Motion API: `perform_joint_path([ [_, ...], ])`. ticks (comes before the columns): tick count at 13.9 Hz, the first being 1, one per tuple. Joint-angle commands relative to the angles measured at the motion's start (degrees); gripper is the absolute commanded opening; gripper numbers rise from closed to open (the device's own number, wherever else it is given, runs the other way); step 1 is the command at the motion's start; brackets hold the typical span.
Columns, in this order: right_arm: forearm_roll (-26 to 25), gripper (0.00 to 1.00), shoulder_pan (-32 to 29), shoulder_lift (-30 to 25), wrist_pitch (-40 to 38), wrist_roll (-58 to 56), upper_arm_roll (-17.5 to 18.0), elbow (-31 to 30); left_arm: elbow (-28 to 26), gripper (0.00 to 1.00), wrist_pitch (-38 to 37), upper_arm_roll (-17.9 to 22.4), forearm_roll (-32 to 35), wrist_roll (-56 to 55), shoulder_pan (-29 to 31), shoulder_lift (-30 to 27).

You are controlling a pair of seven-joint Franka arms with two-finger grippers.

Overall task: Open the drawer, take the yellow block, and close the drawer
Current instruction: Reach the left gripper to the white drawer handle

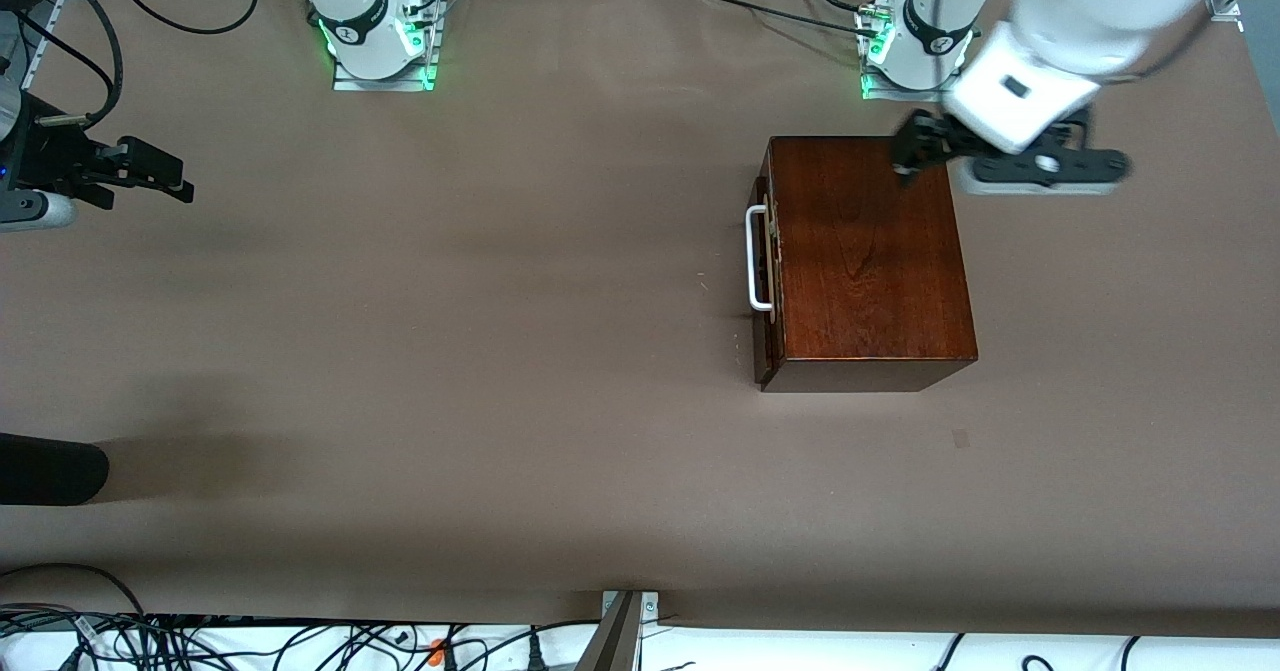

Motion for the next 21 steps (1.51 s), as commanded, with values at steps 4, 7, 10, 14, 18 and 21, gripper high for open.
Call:
perform_joint_path([
  [4, 0.72, 1.0, 0.55, 0.06, -1.1, 0.37, -0.53, 1.07, 2.08, 1.0, -0.78, -5.02, 6.19, -6.71, -11.19, 6.0],
  [7, 0.72, 1.0, 0.55, 0.06, -1.1, 0.29, -0.53, 0.98, 1.38, 1.0, 4.21, -5.02, 6.99, -8.45, -12.35, 7.94],
  [10, 0.72, 1.0, 0.55, 0.06, -1.1, 0.37, -0.53, 0.98, 1.64, 1.0, 4.85, -5.02, 7.08, -12.58, -13.32, 11.36],
  [14, 0.72, 1.0, 0.55, 0.06, -1.1, 0.37, -0.53, 0.98, 0.15, 1.0, 9.58, -4.85, 9.18, -21.29, -15.16, 16.54],
  [18, 0.72, 1.0, 0.55, 0.06, -1.1, 0.37, -0.53, 1.07, -6.77, 1.0, 17.04, -4.85, 11.83, -23.05, -15.78, 18.05],
  [21, 0.72, 1.0, 0.55, 0.06, -1.1, 0.37, -0.53, 1.07, -11.26, 1.0, 20.75, -4.93, 14.8, -23.49, -15.78, 18.23],
])
